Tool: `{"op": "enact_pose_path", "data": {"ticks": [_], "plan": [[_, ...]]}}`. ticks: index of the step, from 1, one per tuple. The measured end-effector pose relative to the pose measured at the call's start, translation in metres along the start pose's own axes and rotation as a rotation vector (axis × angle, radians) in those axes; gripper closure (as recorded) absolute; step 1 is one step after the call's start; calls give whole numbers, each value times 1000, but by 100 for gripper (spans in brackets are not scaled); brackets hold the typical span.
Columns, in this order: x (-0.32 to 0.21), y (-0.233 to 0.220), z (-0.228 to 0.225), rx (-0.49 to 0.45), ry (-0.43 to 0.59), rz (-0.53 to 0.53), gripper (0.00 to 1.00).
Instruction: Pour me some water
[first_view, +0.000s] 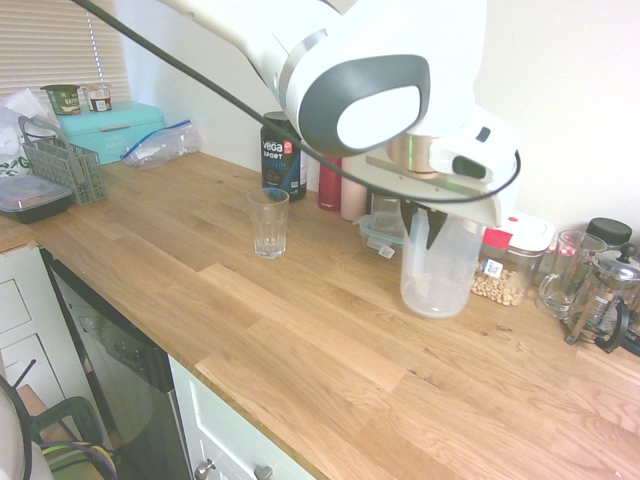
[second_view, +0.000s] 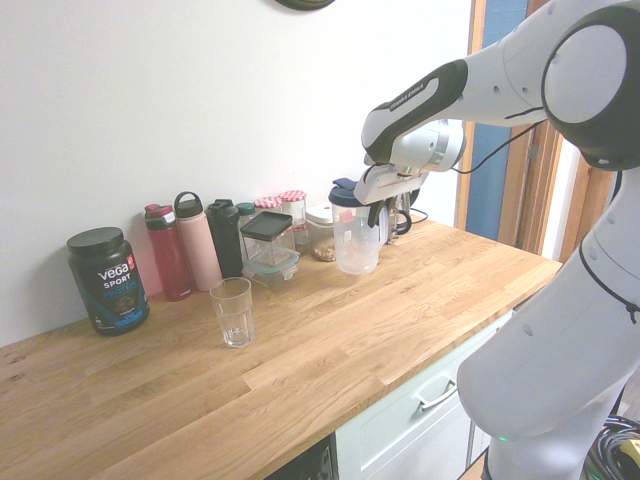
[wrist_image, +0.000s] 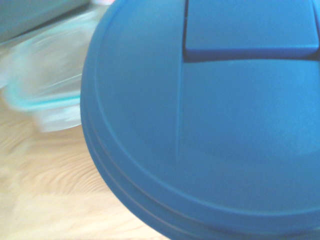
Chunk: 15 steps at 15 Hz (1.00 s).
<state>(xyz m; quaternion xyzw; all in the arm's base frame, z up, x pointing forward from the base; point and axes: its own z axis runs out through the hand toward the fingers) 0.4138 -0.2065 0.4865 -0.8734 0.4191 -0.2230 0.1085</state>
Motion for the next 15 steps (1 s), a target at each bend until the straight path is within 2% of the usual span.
{"op": "enact_pose_path", "data": {"ticks": [3, 10, 11, 15], "plan": [[-2, 5, 4, -7, -1, 81, 100], [-20, -2, 14, -50, -35, 50, 100], [-24, -1, 18, -59, -31, 40, 0], [-36, 1, 21, -55, -21, 29, 0]]}}
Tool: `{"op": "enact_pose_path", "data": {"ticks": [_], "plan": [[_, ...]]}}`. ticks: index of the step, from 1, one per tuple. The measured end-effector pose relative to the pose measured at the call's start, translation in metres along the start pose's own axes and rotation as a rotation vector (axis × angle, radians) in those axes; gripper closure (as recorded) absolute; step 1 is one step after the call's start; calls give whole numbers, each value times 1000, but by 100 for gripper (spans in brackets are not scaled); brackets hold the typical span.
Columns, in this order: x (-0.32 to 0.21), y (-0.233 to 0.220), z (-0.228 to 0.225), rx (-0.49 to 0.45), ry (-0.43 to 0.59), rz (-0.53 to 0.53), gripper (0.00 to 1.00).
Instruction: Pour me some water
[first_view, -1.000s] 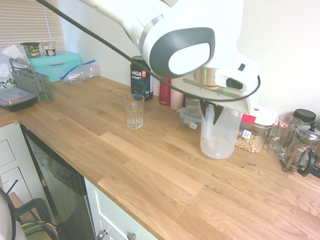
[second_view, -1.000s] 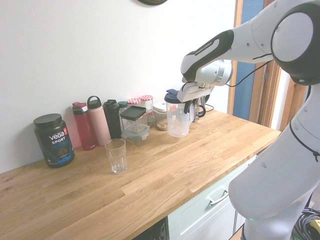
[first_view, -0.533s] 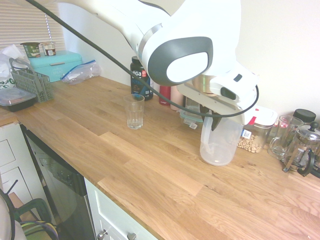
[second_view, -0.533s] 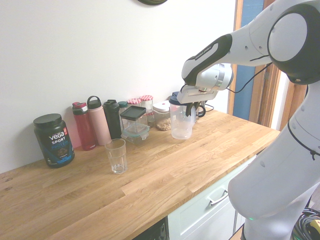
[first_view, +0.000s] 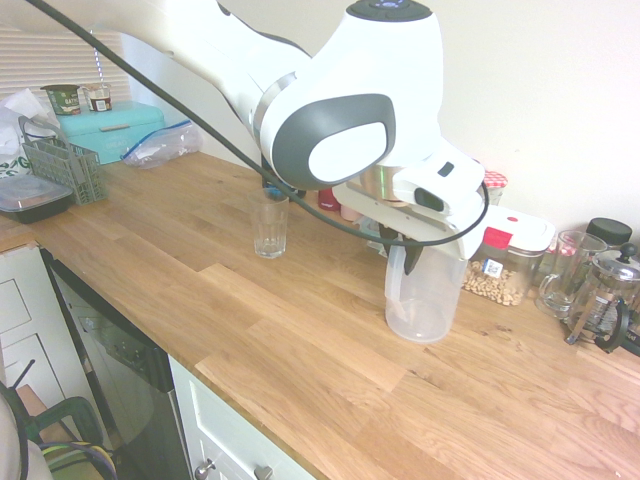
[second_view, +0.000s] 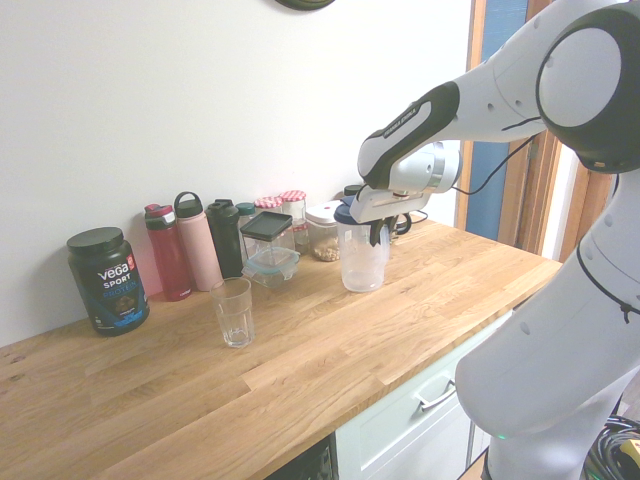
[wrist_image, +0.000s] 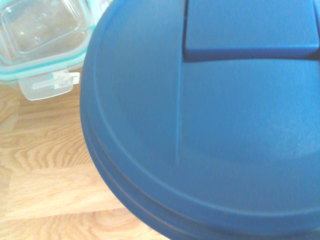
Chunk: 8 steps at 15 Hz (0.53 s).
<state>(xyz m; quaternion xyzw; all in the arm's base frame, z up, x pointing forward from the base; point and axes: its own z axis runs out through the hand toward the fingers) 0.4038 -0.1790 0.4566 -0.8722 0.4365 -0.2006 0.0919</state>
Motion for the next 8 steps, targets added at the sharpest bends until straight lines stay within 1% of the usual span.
{"op": "enact_pose_path", "data": {"ticks": [6, 8], "plan": [[-3, 0, -7, 5, 2, -6, 0], [-8, -5, -23, -7, -22, -32, 0]]}}
